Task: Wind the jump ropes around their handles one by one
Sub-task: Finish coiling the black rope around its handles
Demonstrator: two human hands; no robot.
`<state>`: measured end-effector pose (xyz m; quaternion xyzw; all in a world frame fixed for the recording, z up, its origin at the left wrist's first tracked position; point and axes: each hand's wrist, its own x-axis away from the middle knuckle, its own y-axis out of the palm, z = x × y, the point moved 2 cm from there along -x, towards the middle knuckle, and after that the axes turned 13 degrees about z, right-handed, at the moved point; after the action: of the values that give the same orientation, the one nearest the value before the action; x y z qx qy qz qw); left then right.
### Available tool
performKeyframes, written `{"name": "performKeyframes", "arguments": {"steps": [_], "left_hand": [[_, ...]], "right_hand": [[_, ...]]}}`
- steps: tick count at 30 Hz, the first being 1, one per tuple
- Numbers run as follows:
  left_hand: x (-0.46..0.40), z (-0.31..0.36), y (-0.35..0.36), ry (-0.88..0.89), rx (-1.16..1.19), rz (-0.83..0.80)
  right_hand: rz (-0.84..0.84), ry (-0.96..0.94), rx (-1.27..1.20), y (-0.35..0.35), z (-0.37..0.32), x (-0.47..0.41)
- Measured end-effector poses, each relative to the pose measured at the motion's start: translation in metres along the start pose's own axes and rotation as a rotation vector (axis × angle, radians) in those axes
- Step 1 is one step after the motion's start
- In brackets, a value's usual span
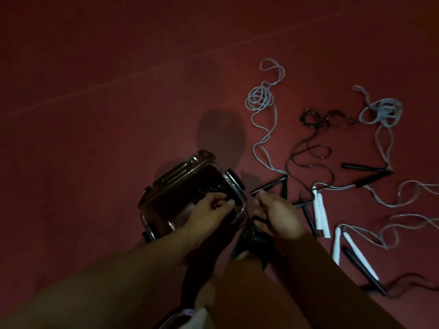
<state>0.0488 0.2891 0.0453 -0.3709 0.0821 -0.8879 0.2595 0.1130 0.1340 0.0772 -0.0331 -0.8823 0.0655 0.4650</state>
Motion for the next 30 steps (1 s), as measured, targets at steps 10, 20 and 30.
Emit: {"name": "performKeyframes", "arguments": {"steps": [10, 20, 30], "left_hand": [[0.089, 0.149, 0.083, 0.617, -0.395, -0.325], [0.183, 0.125, 0.244, 0.700, -0.799, -0.580], [0.173, -0.024, 0.327, 0.590, -0.961, -0.503]], "right_hand": [[0.269, -0.106, -0.380, -0.162, -0.043, 0.063], [0.652, -0.087, -0.143, -0.339, 0.052, 0.091], [0.583, 0.169, -0.077, -0.352, 0.175, 0.001]]}}
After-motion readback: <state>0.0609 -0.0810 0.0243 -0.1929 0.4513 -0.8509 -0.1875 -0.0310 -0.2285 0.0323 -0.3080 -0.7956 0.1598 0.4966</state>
